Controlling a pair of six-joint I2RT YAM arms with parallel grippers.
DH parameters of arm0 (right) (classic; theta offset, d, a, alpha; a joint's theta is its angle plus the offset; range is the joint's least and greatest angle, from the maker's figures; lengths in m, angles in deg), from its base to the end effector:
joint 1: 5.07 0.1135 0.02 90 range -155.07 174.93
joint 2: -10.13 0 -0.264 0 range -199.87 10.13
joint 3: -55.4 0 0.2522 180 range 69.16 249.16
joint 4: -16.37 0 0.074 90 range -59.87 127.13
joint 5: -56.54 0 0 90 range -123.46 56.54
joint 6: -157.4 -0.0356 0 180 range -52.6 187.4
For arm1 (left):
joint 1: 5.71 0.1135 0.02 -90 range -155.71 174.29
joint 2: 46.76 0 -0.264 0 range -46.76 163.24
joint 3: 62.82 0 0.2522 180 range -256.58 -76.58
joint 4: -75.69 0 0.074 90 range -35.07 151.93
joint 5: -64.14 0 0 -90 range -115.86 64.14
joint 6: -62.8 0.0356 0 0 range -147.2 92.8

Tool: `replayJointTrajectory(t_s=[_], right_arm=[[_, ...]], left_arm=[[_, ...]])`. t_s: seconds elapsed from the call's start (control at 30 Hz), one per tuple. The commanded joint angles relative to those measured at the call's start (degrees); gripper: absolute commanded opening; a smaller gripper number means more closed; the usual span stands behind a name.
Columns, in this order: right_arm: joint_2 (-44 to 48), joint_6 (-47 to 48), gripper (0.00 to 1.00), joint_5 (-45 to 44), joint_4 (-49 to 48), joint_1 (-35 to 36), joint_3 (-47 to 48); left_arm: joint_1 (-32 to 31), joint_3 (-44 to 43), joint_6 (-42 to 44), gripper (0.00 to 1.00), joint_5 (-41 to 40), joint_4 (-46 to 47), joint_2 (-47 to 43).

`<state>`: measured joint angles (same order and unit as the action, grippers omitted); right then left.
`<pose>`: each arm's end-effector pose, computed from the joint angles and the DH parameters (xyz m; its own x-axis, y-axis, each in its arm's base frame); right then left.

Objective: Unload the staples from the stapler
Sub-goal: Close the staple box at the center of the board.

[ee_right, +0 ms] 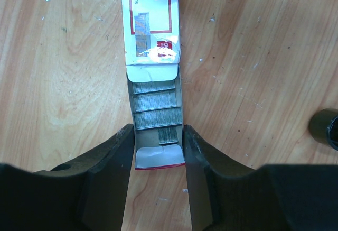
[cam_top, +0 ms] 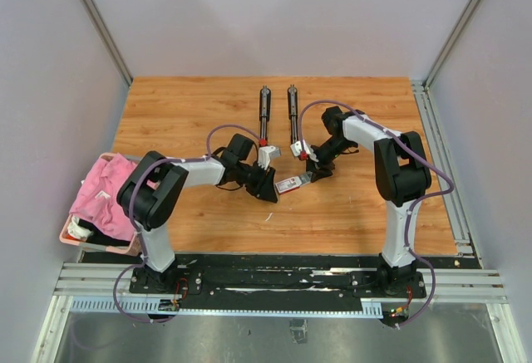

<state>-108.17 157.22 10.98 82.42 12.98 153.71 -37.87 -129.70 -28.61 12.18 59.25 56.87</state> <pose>0.3622 0.1442 0.1605 0.2642 -0.6648 -0.6987 -0.9494 -0.3070 -0.0669 0.2807 -0.2024 0.1375 -0.6956 0.4145 -0.5868 0.7149 0.4806 -0.5079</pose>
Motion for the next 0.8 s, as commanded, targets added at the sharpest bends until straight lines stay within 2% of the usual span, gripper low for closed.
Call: replayJointTrajectory(t_s=[0.0,0.47,0.77], right_arm=[[1.63,-0.61,0.42,-0.06,0.59,0.94,-1.34],[2.06,-0.63,0.42,0.59,0.23,0.94,-1.94],[1.92,-0.76,0.41,0.65,0.18,1.22,-1.76]], left_arm=[[-0.09,0.55,-3.12,0.39,4.31,-0.22,3.82],[0.76,-1.78,-3.92,0.35,-1.26,2.41,6.21],[1.49,-2.5,-2.75,0.35,-0.96,3.24,7.24]])
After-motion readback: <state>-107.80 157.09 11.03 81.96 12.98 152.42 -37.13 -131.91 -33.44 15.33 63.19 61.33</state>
